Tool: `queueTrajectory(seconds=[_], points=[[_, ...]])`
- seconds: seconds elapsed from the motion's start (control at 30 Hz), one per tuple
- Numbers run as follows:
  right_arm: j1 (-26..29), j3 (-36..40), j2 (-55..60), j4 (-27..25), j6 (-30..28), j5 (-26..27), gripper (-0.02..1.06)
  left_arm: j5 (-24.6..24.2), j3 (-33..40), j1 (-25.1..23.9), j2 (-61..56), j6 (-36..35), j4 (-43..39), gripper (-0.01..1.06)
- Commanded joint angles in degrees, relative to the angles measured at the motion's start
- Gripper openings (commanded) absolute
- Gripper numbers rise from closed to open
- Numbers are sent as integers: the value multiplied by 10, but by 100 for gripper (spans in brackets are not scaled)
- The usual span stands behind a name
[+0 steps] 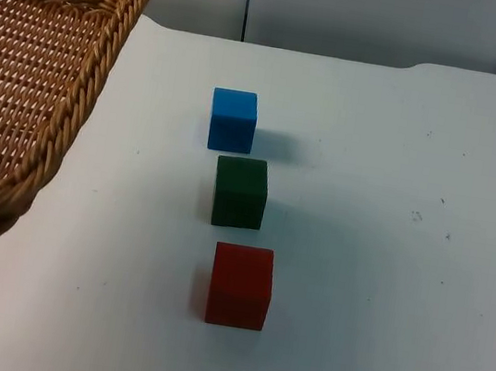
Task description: Pick up the basket with the left hand and place the blue cube into the basket with the right hand.
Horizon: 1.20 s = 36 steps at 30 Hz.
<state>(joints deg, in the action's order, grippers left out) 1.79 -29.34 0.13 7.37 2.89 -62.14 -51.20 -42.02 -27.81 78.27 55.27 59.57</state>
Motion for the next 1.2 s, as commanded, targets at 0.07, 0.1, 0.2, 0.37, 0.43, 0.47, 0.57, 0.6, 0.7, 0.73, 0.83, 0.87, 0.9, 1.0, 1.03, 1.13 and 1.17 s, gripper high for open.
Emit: queueTrajectory(seconds=[0.07,0.1,0.2,0.37,0.43,0.47,0.57,0.6,0.7,0.73,0.83,0.87,0.9,1.0,1.03,1.13,1.17], points=[[4,-30,15,-18,-2,20,100,-4,1,-1,-4,-7,14,0],[4,-41,32,-32,-10,29,100,-3,1,-1,-4,-7,15,0],[4,-71,73,-65,-37,51,100,-1,1,-1,-4,-7,15,0],[4,-145,190,-162,-104,87,100,-1,1,-1,-4,-7,17,0],[4,-181,257,-222,-138,94,100,-1,1,-1,-4,-7,17,0],[4,-202,296,-246,-156,95,100,-3,1,-1,-4,-7,16,0],[4,-251,390,-327,-216,91,100,-3,1,-1,-4,-7,16,0],[4,-271,432,-350,-244,89,100,-3,1,-1,-4,-7,16,0],[4,-306,509,-405,-277,81,100,-3,1,-1,-4,-7,16,0],[4,-325,551,-433,-291,74,100,-3,1,-1,-4,-7,16,0],[-7,-358,627,-479,-315,60,100,-3,1,-1,-4,-7,16,0],[-21,-375,656,-488,-317,63,100,-3,1,-1,-4,-7,16,0],[-44,-393,688,-487,-317,69,100,-3,1,-1,-4,-7,16,0],[-114,-432,756,-464,-292,107,100,-3,1,-1,-4,-5,16,0],[-149,-449,784,-440,-267,125,100,-4,1,-1,-4,-4,16,0],[-211,-478,839,-365,-187,169,100,-4,1,-1,-4,-4,16,0],[-242,-495,862,-314,-133,182,100,-5,1,0,-4,-4,16,0]])
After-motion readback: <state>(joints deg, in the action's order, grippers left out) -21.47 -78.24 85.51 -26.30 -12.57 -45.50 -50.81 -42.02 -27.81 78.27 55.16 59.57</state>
